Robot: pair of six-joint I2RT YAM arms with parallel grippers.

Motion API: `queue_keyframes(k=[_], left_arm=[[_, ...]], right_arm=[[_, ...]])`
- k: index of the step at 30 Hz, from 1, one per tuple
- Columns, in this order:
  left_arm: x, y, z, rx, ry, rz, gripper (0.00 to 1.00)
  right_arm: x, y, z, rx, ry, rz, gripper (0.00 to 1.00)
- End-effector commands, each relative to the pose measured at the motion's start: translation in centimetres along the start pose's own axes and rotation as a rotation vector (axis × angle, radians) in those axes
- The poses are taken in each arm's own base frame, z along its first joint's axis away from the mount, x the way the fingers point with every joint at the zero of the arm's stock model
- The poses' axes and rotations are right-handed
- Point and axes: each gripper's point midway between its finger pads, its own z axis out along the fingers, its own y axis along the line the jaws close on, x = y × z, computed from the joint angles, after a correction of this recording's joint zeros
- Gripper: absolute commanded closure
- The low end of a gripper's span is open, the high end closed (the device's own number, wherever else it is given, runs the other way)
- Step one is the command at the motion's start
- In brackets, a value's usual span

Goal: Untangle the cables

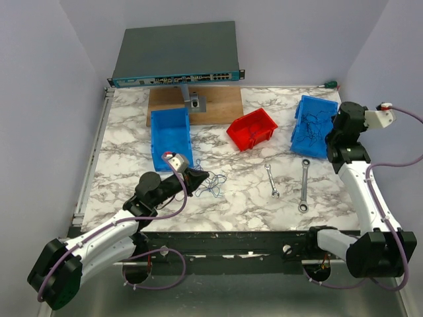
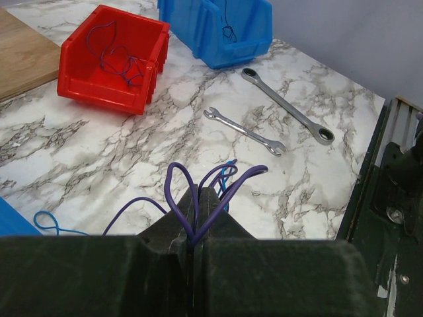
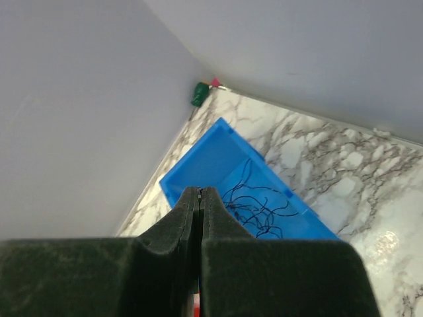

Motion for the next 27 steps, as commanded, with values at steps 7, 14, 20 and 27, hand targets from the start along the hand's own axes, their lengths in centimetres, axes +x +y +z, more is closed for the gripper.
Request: queue_keyframes(k=[7,14,20,27], left_arm=[[-1.4,-1.0,0.2,0.047,-0.029,0.025,1.0],[-1.4,-1.0,0.2,0.044,-0.03,0.026,1.0],[-1.4,-1.0,0.4,0.045,-0.026,0.025,1.0],[-1.2,-1.1,0.5,0.054,-0.017,0.022,1.0]], right_arm=[[1.4,-4.2,3.9,0.306,-0.146,-0.018,0.99],[6.2,-5.5,7.2,0.405,-0.101,-0.096,0.99],[12.7,-7.4,9.7,0.434,0.007,-0.205,0.99],[17.5,-6.8,10.1,0.389,0.096,-0.276,0.97]])
